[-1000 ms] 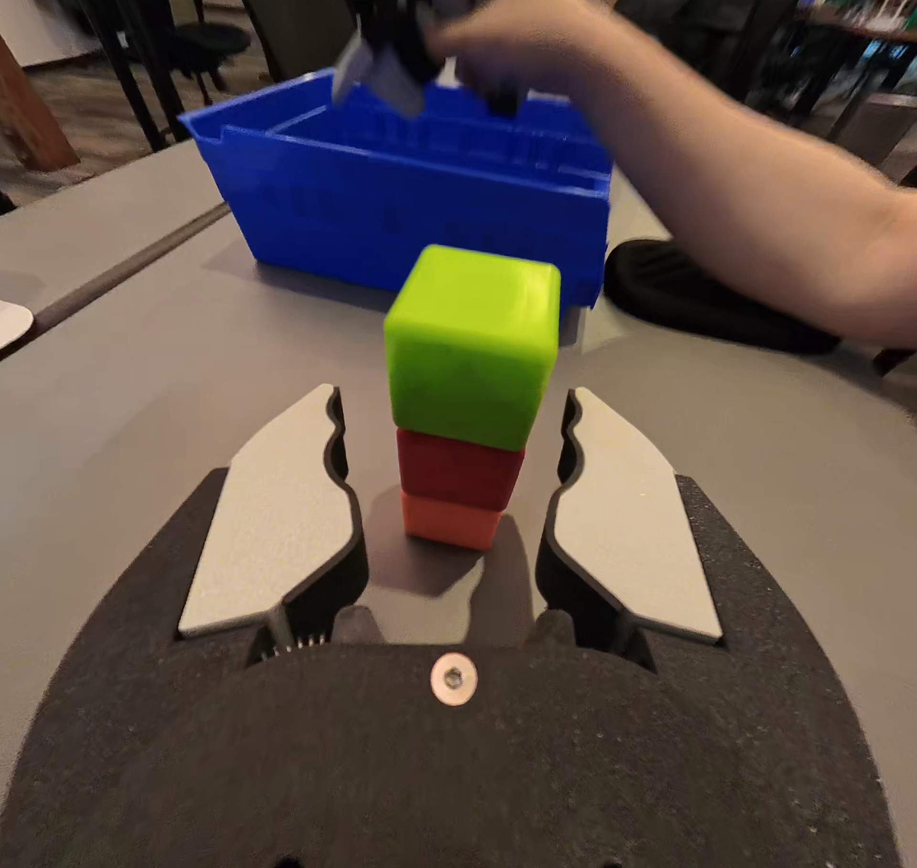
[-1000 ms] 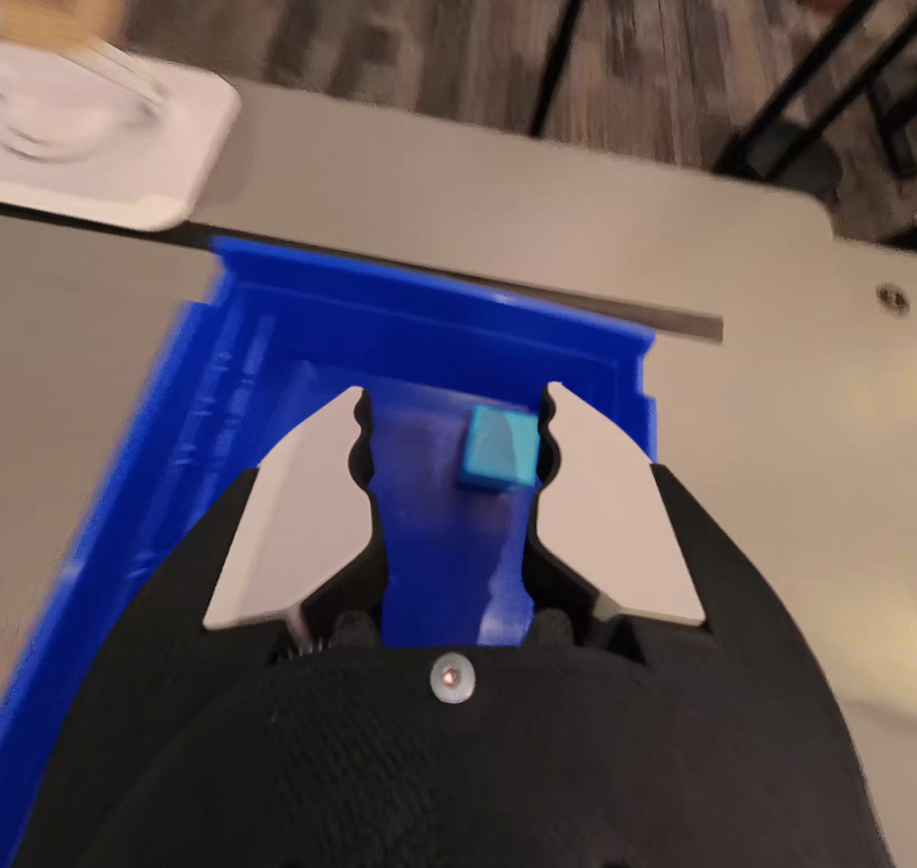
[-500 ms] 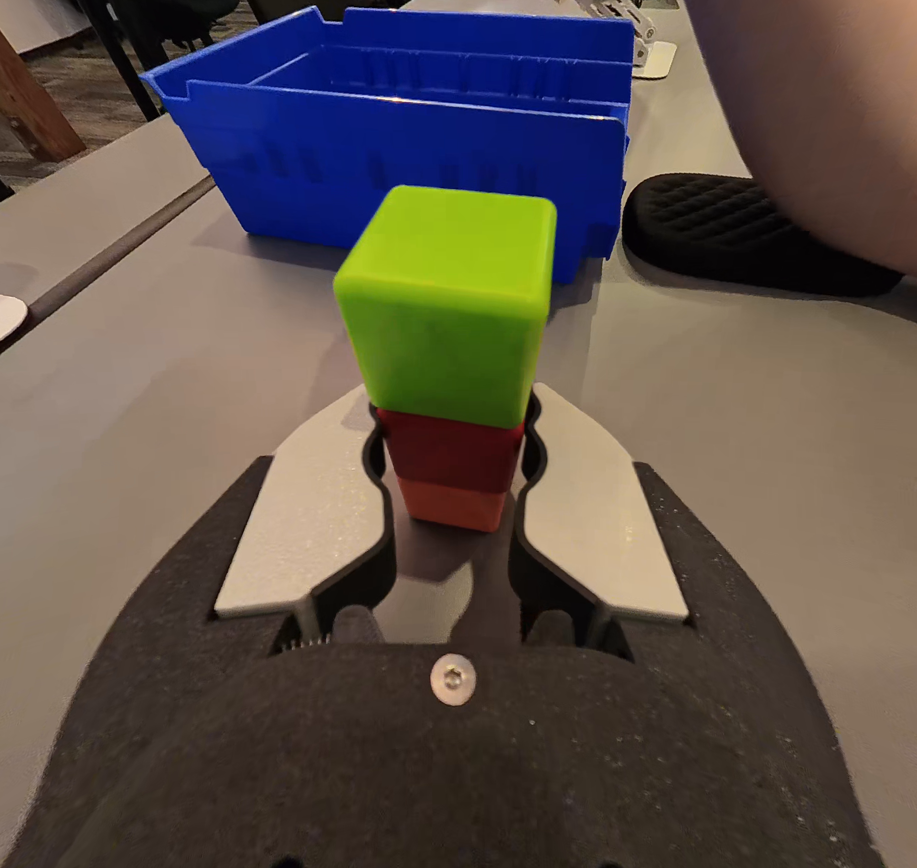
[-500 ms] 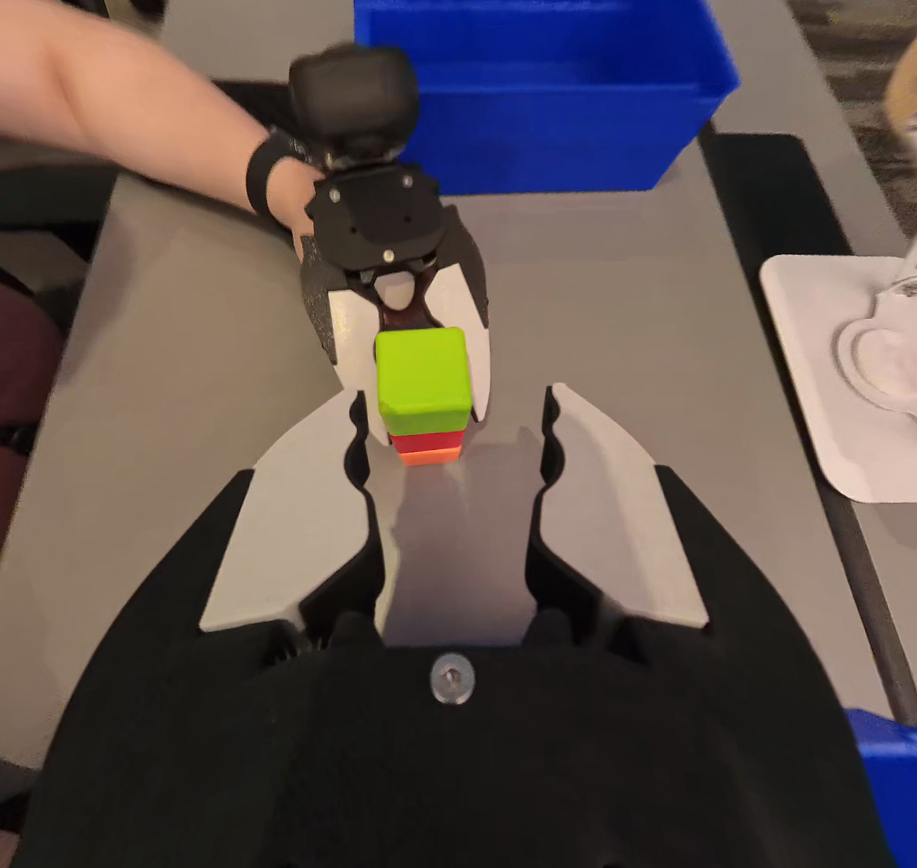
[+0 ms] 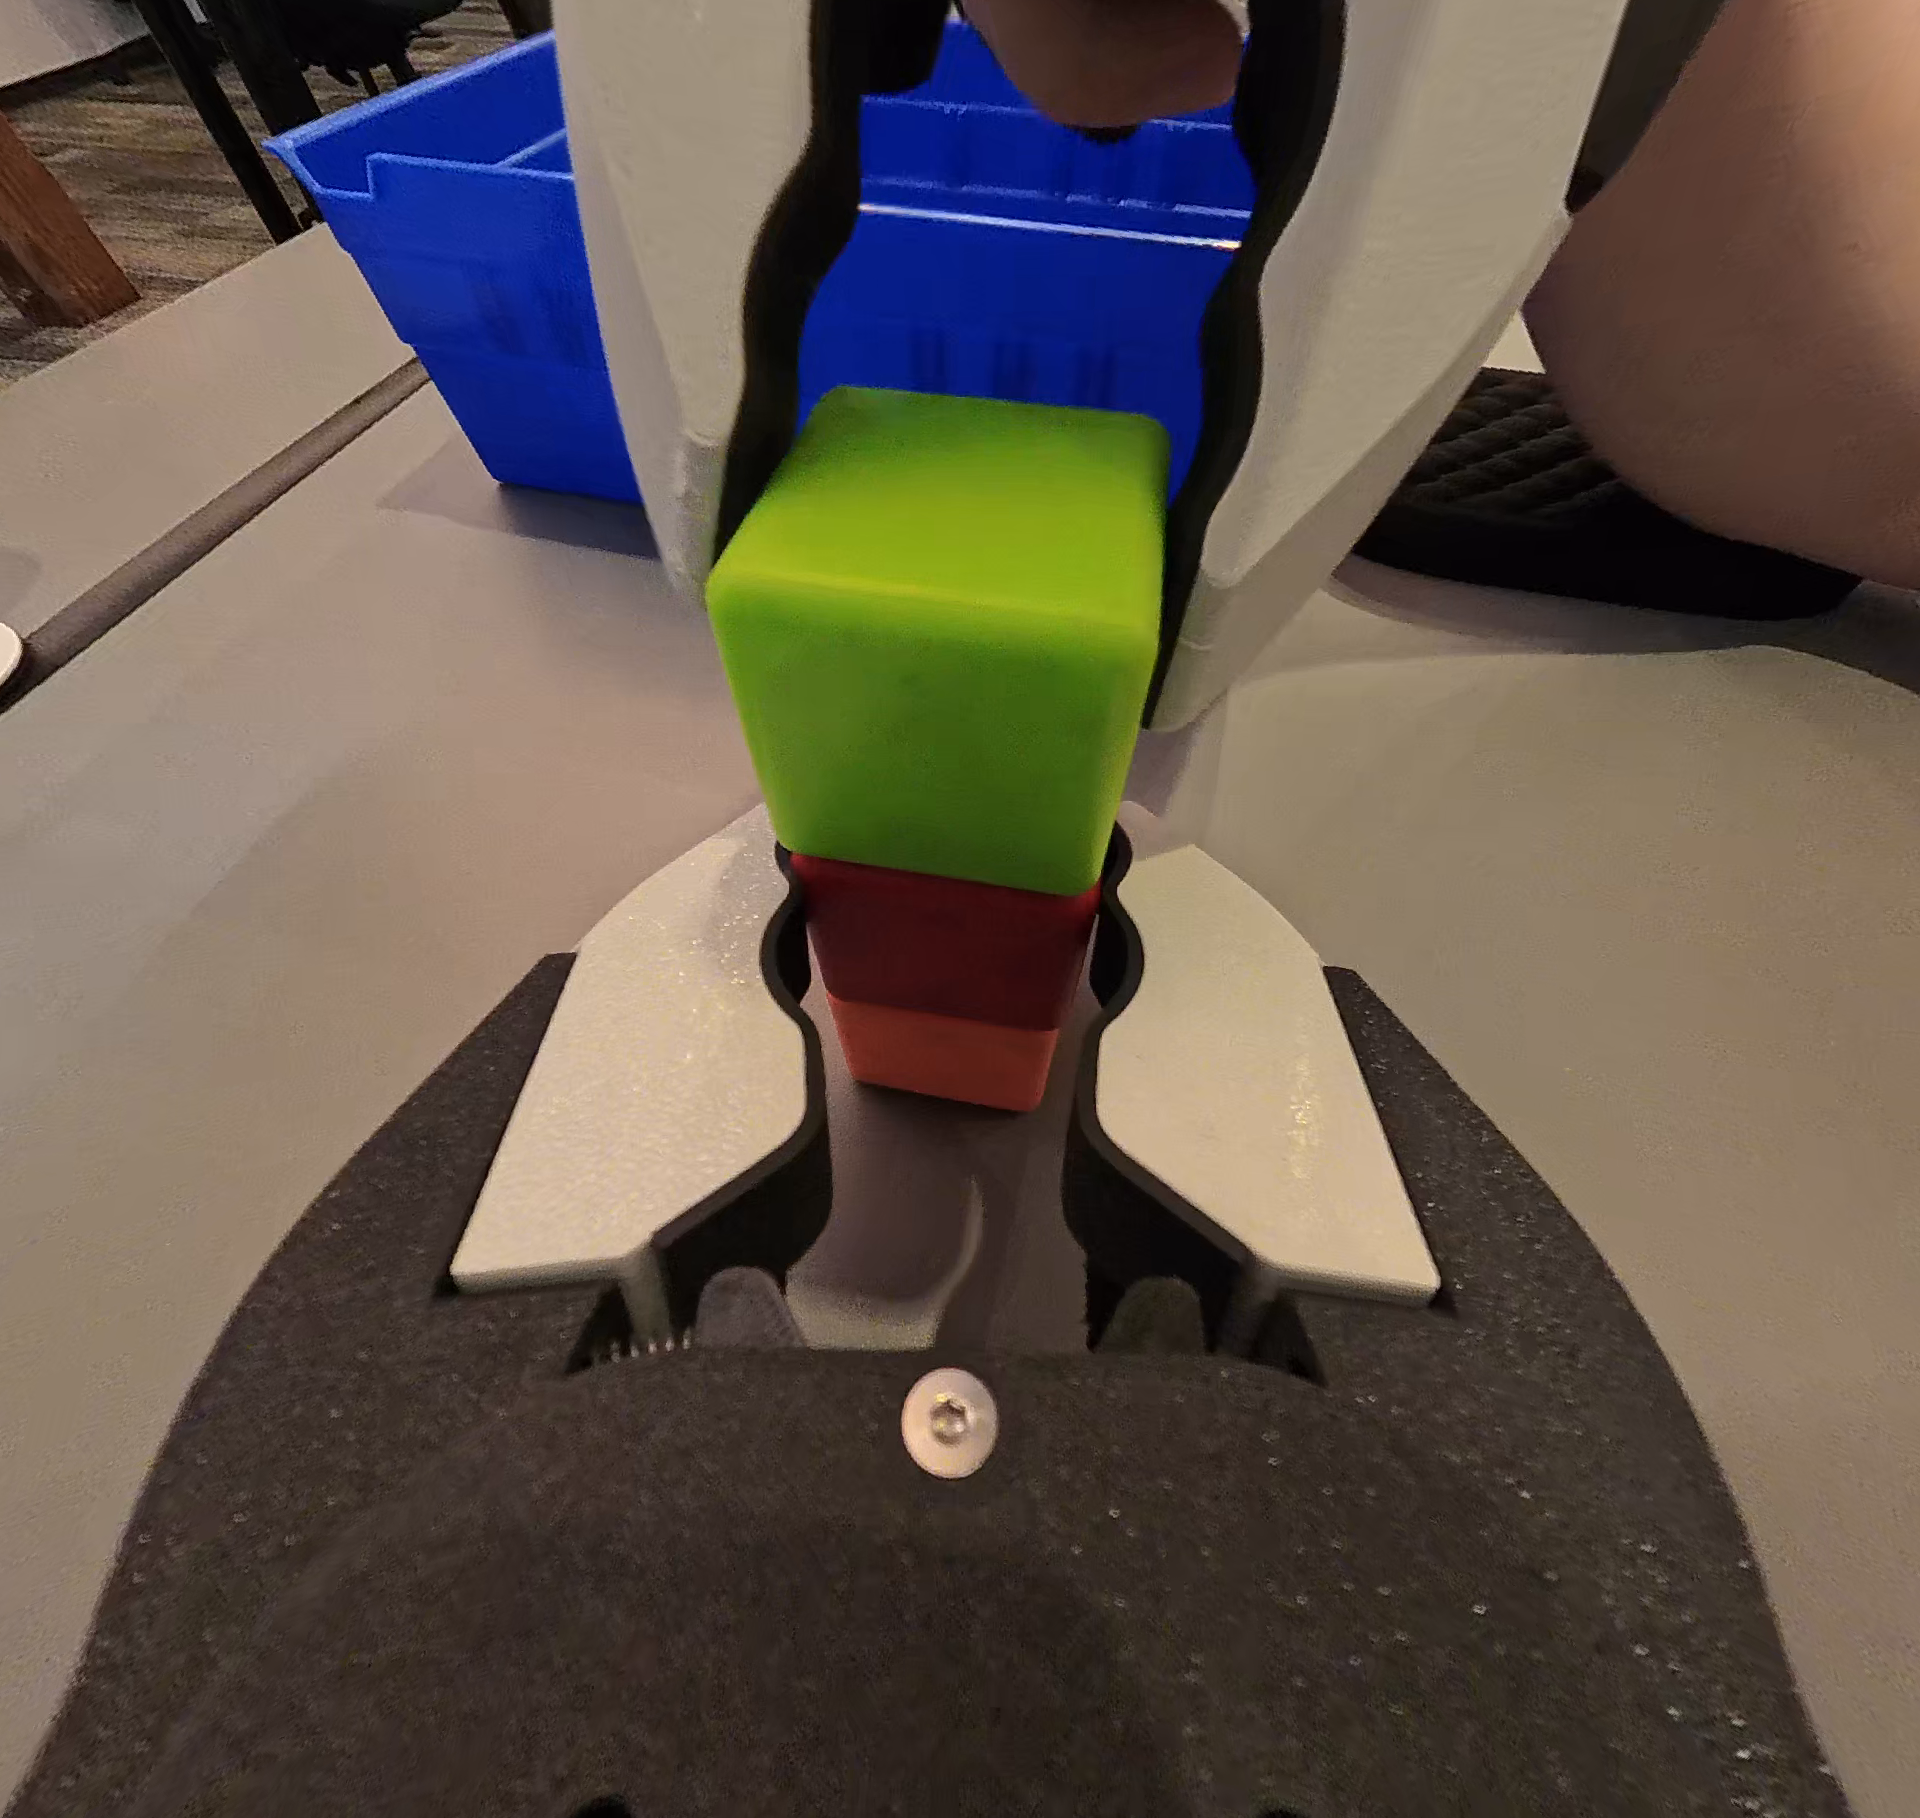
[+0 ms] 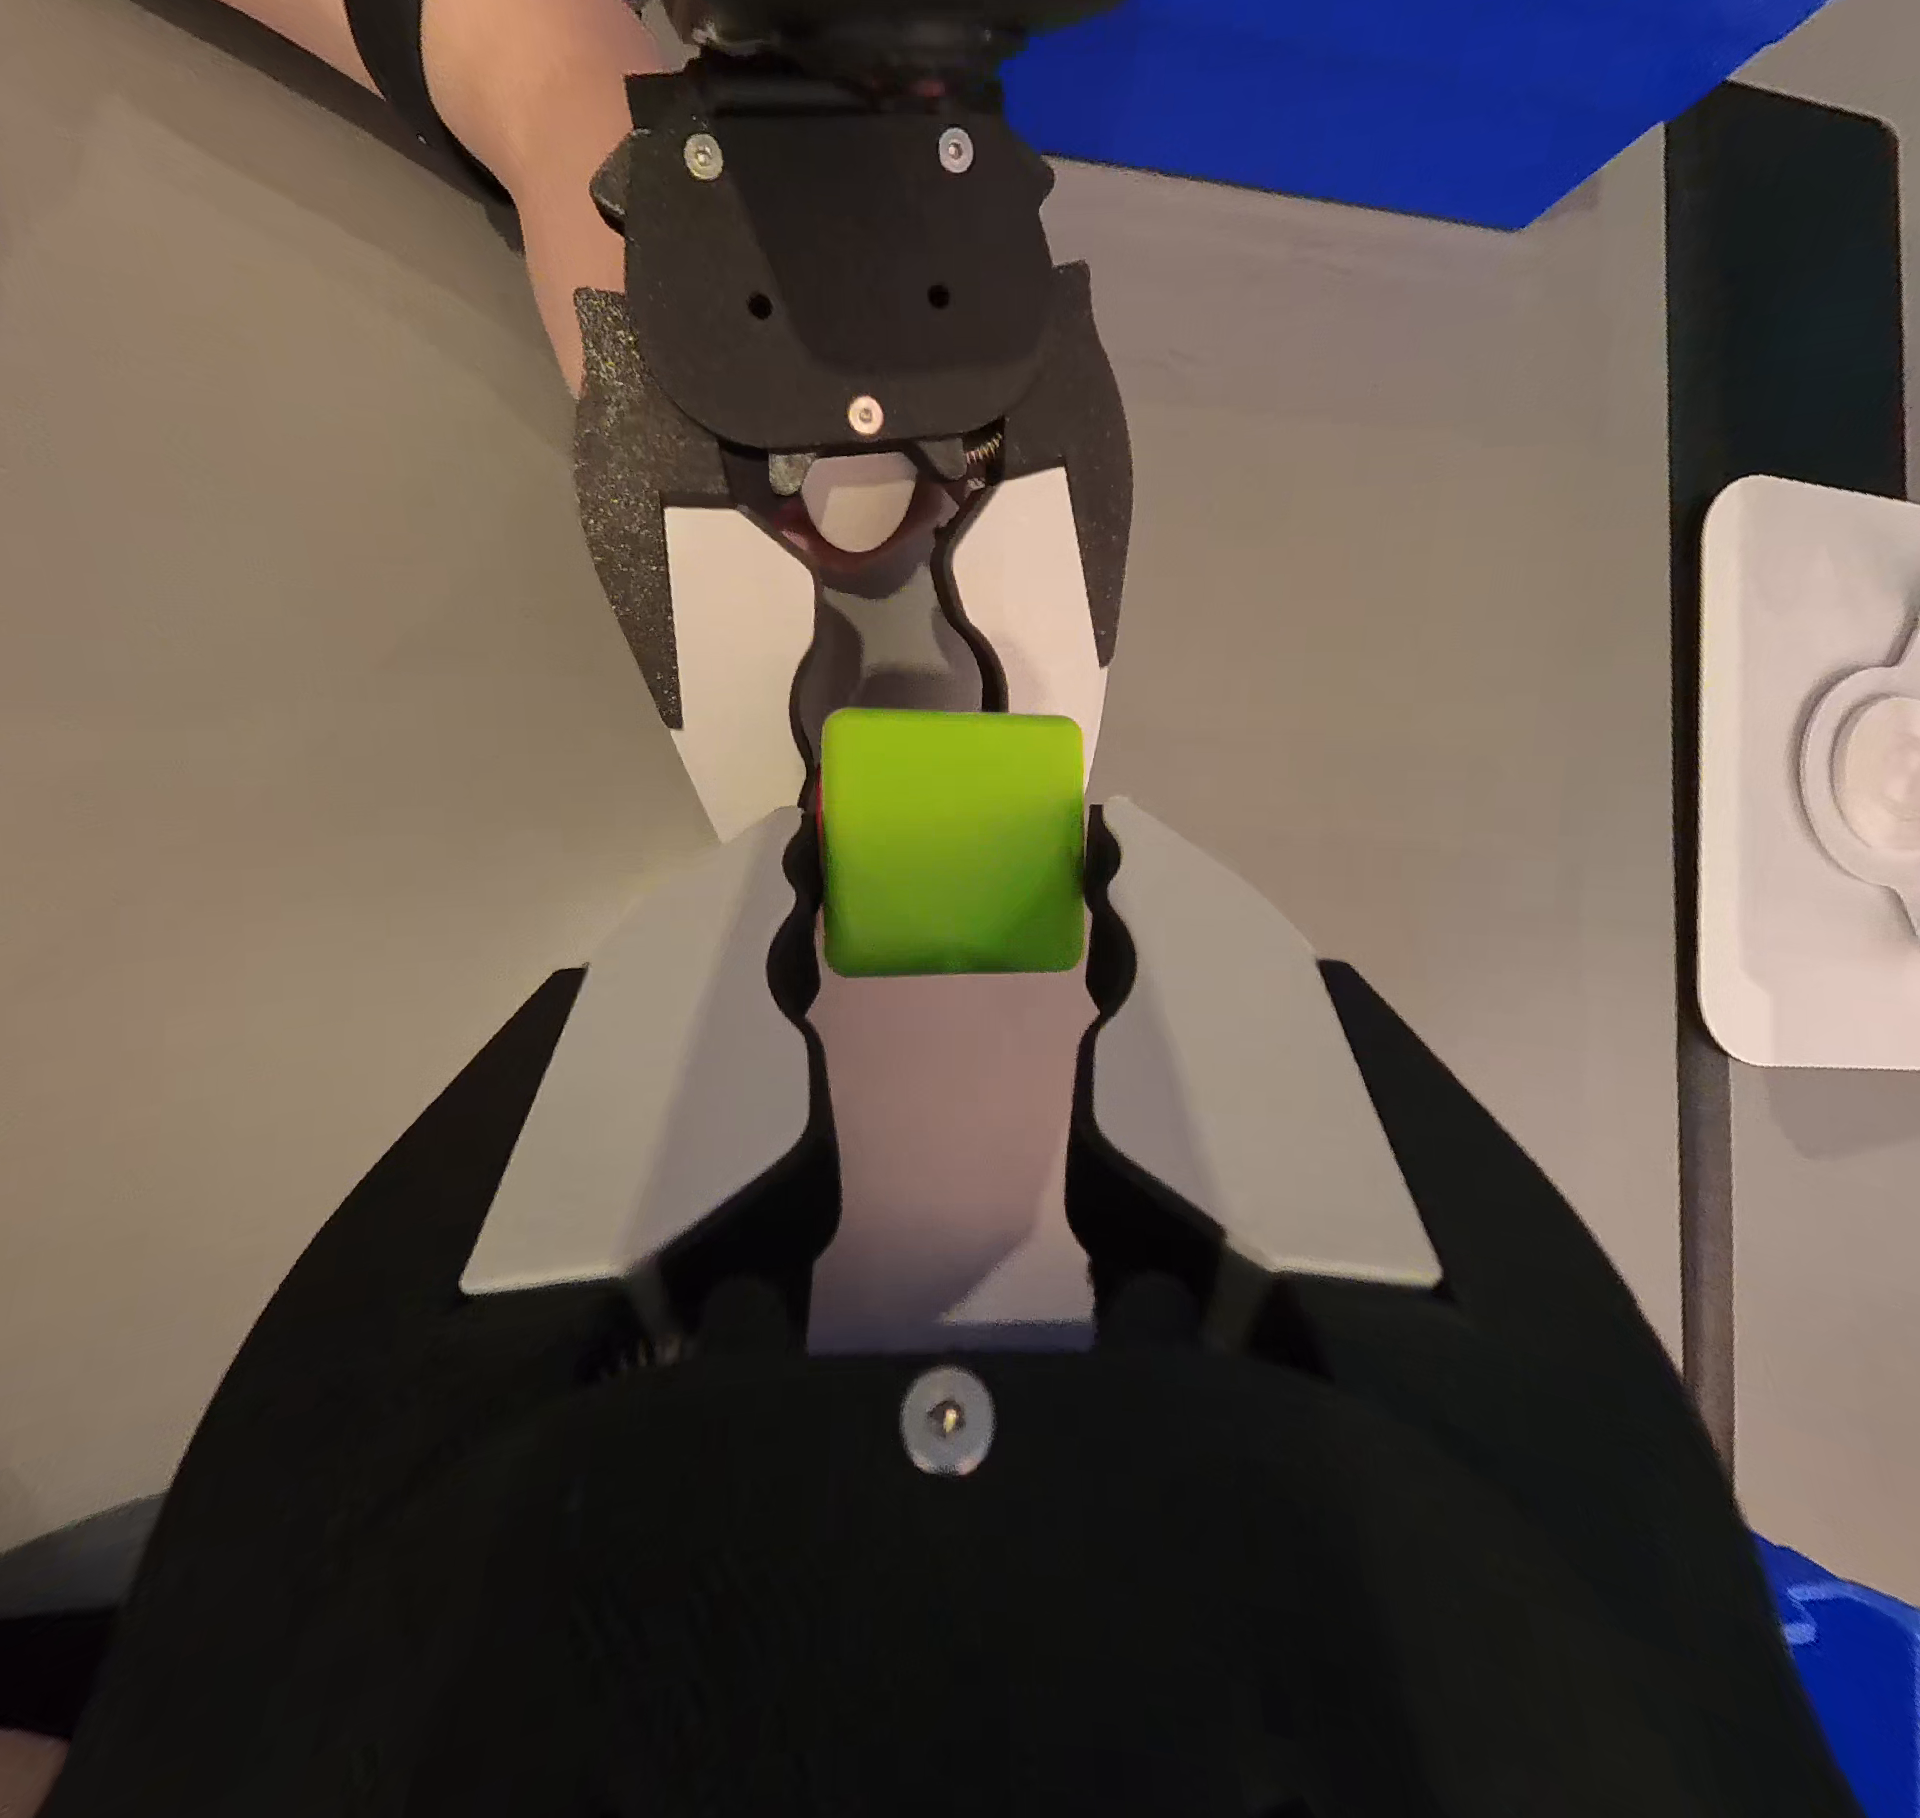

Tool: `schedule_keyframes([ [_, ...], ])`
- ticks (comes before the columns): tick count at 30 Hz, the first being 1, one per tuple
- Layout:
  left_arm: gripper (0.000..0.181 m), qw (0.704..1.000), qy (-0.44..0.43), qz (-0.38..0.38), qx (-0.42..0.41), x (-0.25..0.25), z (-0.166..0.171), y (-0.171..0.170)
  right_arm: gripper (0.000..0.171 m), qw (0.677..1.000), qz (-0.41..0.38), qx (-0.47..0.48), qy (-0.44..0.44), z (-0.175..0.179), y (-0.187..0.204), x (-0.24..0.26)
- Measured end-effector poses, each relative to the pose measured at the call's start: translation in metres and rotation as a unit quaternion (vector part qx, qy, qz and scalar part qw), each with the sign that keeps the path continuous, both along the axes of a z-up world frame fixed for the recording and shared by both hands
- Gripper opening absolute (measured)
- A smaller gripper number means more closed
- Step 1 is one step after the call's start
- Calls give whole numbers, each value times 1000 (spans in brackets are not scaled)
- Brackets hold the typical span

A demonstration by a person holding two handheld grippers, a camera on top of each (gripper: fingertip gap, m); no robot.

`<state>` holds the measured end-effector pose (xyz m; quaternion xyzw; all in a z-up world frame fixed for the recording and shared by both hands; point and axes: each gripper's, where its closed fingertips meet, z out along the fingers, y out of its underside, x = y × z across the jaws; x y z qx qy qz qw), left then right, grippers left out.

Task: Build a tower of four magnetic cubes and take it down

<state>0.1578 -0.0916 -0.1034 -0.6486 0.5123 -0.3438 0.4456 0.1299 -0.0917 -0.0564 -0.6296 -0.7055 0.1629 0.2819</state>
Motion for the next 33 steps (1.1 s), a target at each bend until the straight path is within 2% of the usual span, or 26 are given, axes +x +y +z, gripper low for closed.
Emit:
schedule_keyframes([
  [17, 51, 1000, 19, -3, 17, -1, 0, 1, 50, 1000, -15, -15, -8, 0, 0, -1],
  [21, 51, 999, 24, 2, 23, -1, 0, 2, 50, 998, -16, -33, 49, 24, -3, -1],
  [23, 51, 1000, 20, 2, 17, -1, 0, 3, 50, 998, -29, -13, 61, 39, 0, 9],
  [26, 51, 1000, 8, 5, -3, -2, 0, 5, 50, 991, -84, 50, 96, 75, 18, 37],
  [29, 51, 1000, -3, 0, -20, -2, 0, 4, 50, 961, -201, 107, 155, 113, 55, 94],
  [31, 51, 1000, -2, 0, -18, -1, 0, 3, 50, 938, -286, 107, 162, 111, 83, 142],
  [33, 51, 1000, -1, -2, -18, 0, -1, 2, 50, 916, -357, 85, 163, 91, 110, 184],
])
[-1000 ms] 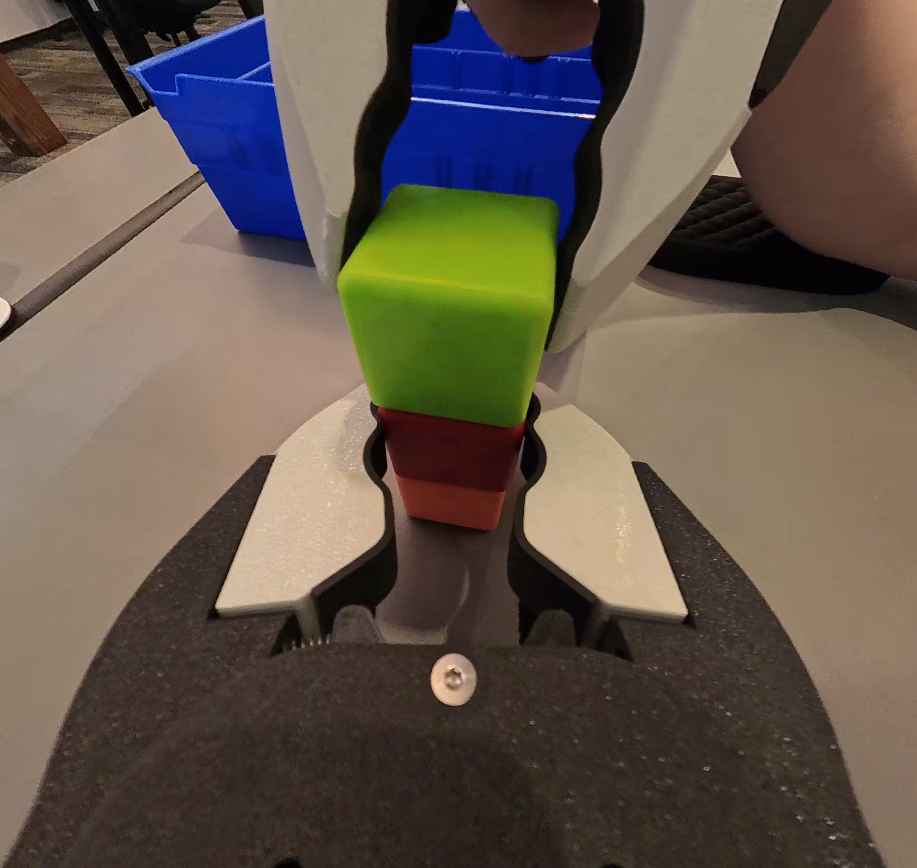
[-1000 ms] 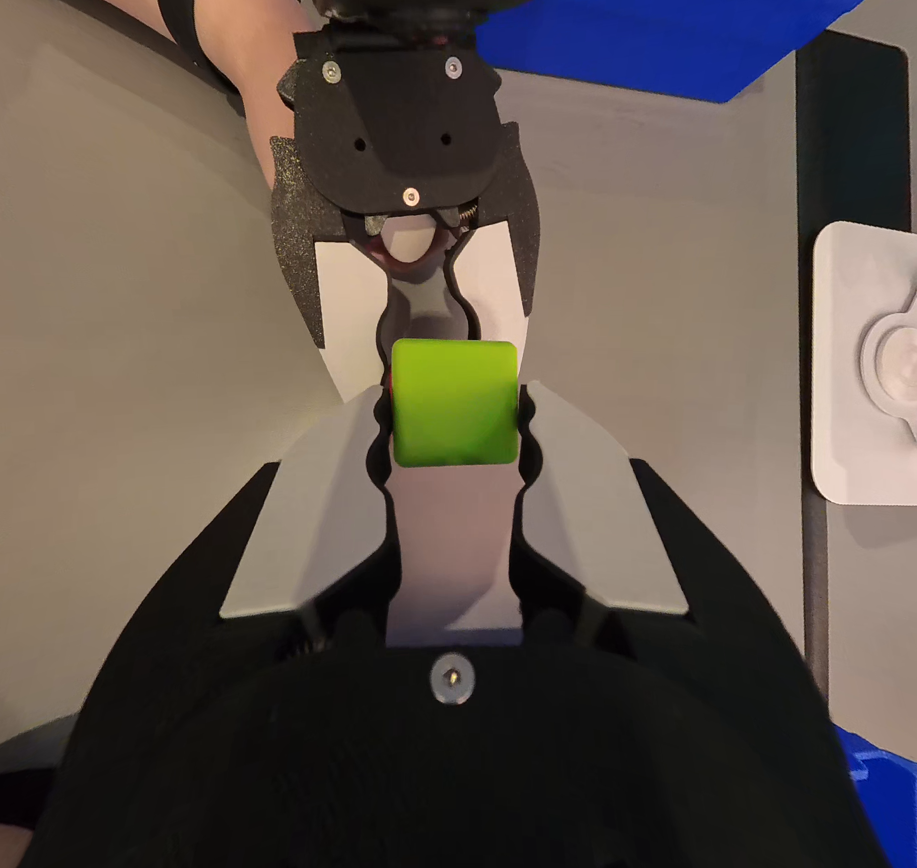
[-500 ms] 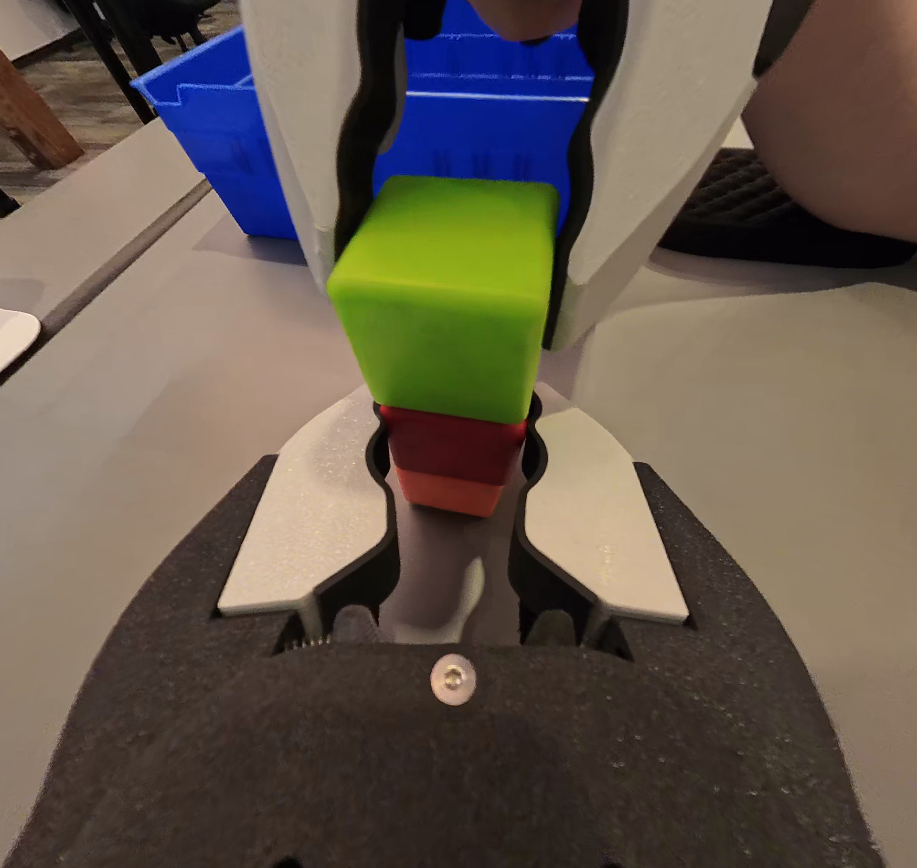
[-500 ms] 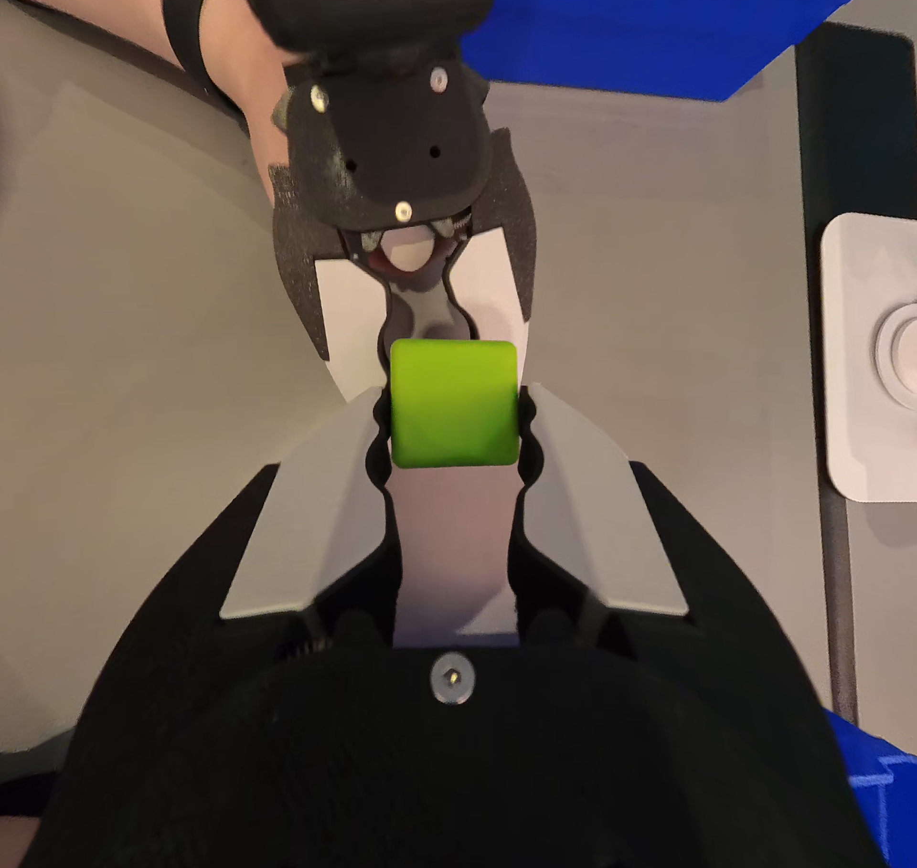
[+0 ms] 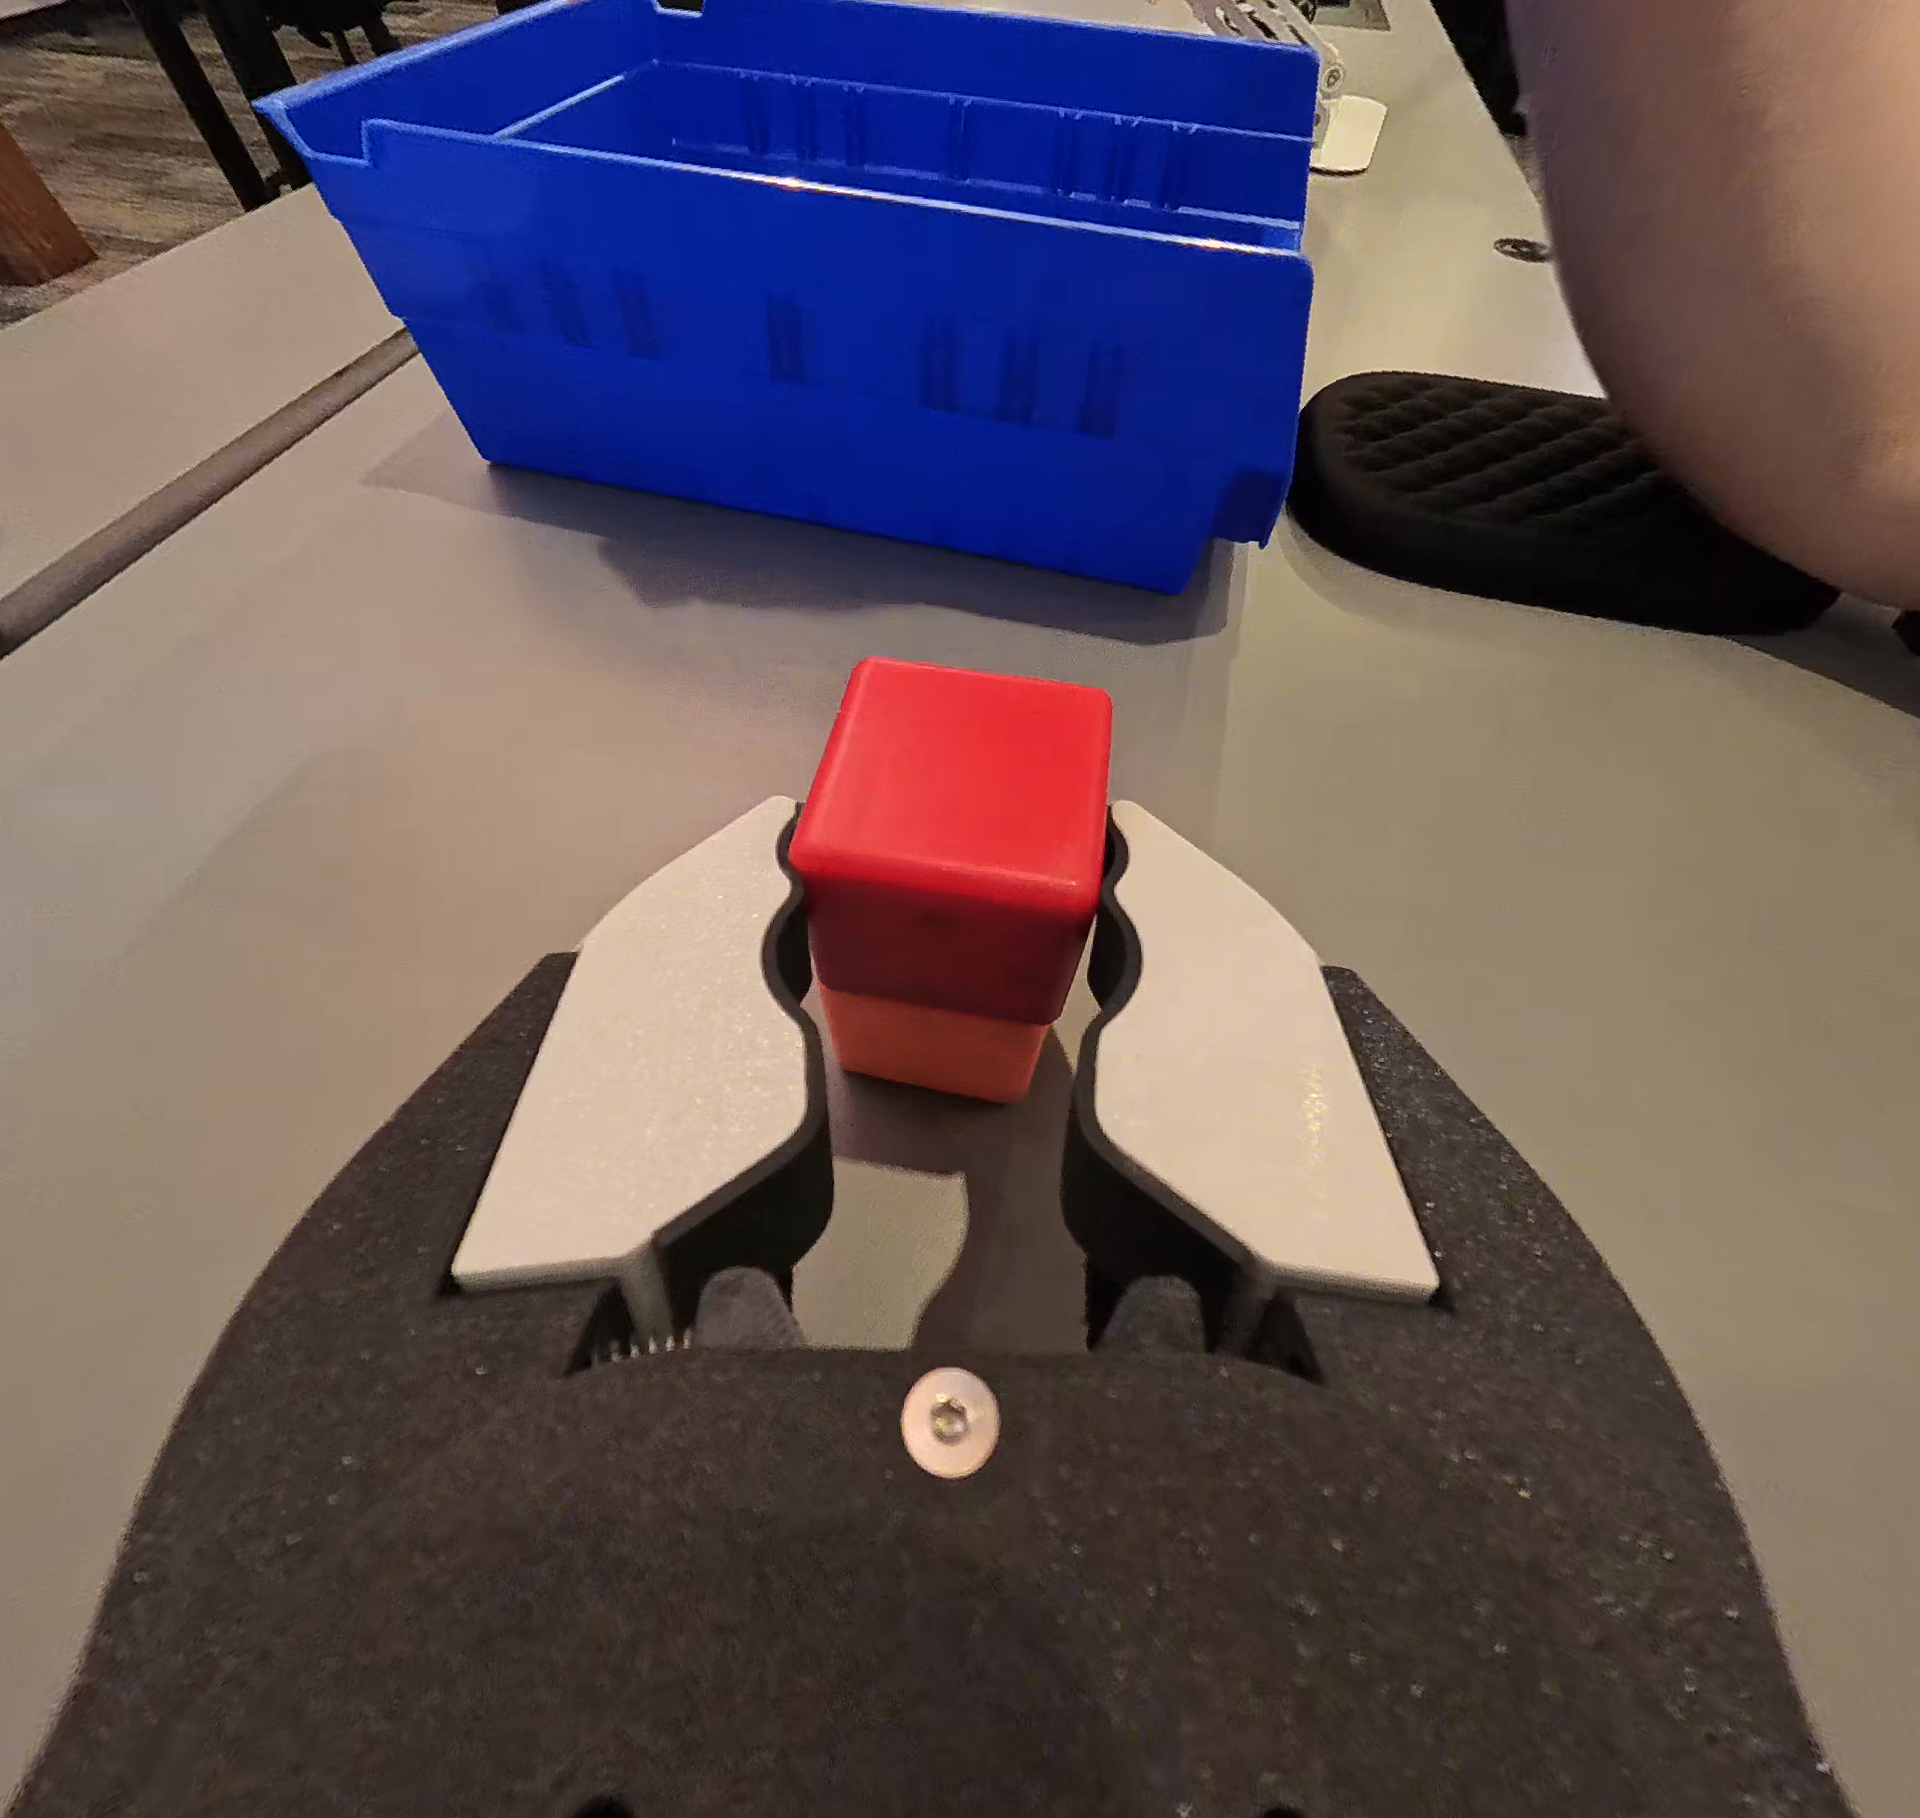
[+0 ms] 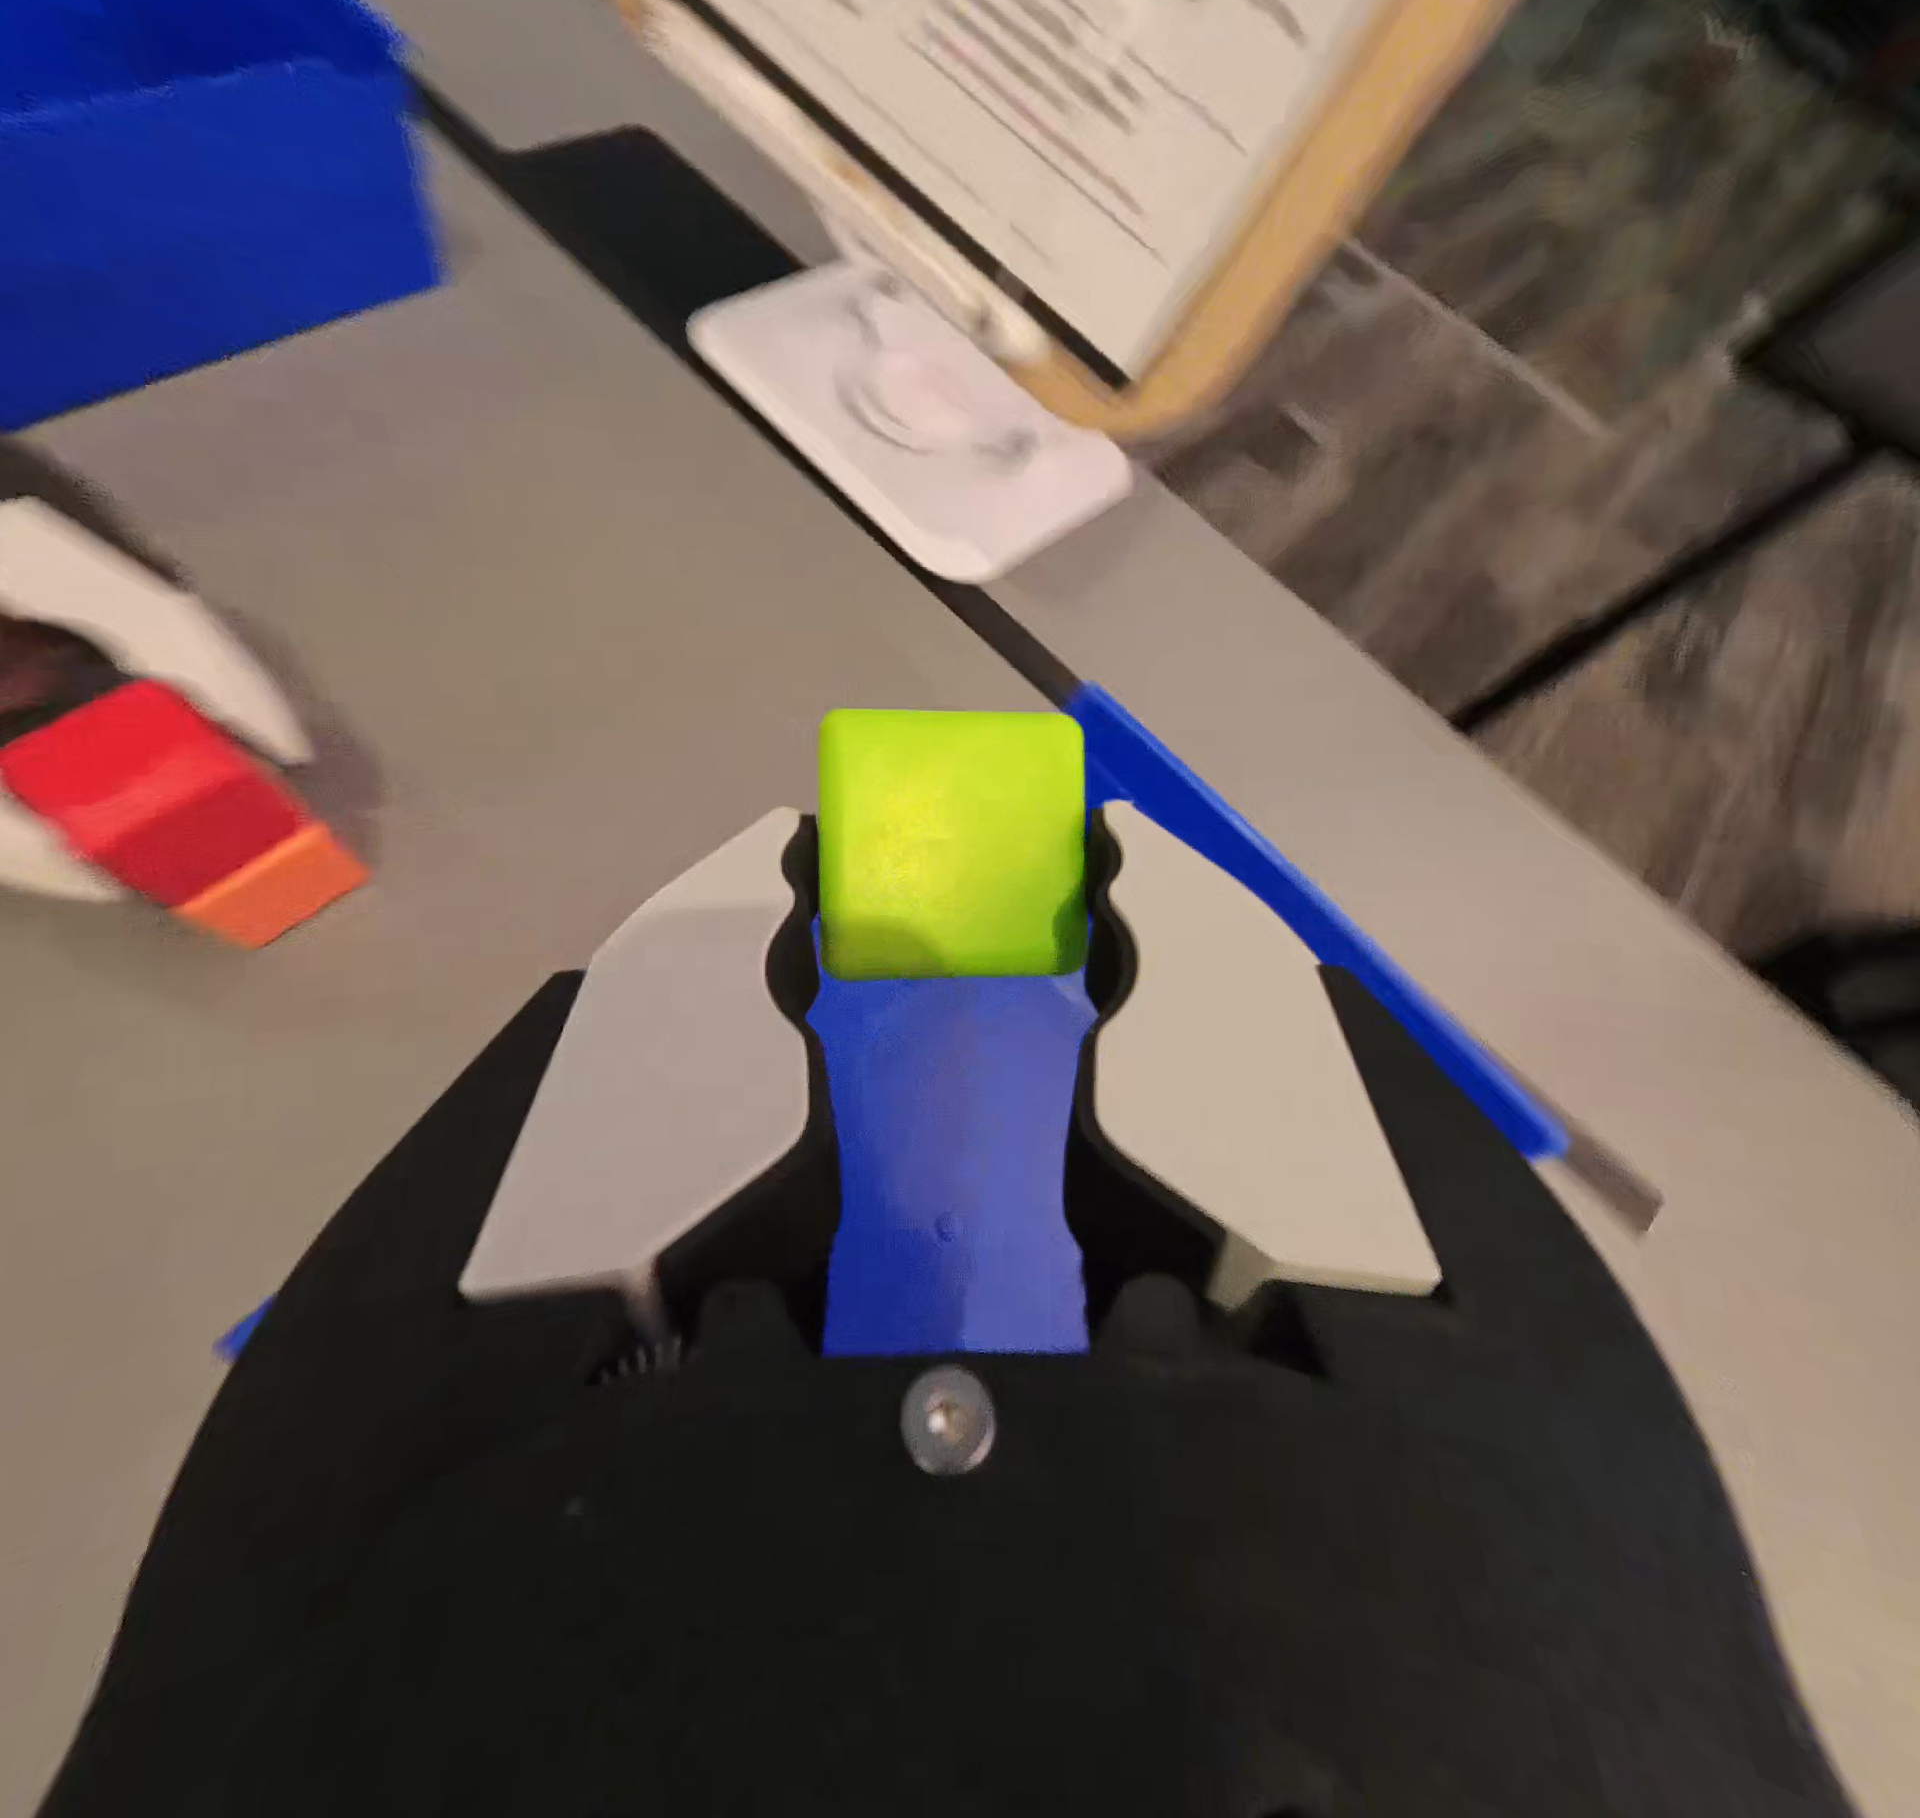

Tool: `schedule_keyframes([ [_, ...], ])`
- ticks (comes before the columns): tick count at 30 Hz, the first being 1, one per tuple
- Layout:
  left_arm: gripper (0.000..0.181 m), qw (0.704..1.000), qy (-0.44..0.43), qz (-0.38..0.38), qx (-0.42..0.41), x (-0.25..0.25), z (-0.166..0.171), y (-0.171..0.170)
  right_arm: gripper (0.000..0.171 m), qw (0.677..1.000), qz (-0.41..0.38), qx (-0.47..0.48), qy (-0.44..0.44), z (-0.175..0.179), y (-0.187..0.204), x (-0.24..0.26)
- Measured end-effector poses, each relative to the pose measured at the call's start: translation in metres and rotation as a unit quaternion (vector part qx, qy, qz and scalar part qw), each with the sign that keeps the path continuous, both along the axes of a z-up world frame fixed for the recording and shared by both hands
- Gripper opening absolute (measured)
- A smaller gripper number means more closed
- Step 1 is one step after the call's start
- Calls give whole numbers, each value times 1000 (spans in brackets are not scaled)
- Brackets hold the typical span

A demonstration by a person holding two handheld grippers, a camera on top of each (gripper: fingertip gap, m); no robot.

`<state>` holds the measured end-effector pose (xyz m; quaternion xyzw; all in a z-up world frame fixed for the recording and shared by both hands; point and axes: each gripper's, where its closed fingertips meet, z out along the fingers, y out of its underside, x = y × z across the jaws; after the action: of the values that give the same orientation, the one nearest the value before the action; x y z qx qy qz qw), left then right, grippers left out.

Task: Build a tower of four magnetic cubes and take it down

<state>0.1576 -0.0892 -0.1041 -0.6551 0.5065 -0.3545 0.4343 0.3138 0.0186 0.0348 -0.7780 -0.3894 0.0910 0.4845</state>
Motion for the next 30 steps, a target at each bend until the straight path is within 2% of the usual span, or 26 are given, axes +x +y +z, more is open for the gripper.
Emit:
schedule_keyframes([
  [3, 51, 1000, 0, 0, -4, 1, 0, -1, 51, 992, -89, -76, 47, -50, 39, 40],
  [6, 51, 1000, 0, 5, -9, 1, -1, -1, 50, 981, -122, -136, 65, -97, 59, 43],
  [11, 51, 1000, 8, 5, -10, 1, -3, -1, 50, 974, -145, -172, -11, -141, 67, 36],
  [20, 50, 998, 58, -5, 16, 5, -16, -7, 50, 951, -238, -199, 13, -168, 82, 37],
  [27, 50, 997, 73, -7, 21, 6, -20, -8, 50, 952, -238, -194, 5, -171, 84, 33],
  [30, 50, 997, 73, -7, 22, 6, -20, -8, 58, 956, -230, -184, -8, -166, 83, 35],
])
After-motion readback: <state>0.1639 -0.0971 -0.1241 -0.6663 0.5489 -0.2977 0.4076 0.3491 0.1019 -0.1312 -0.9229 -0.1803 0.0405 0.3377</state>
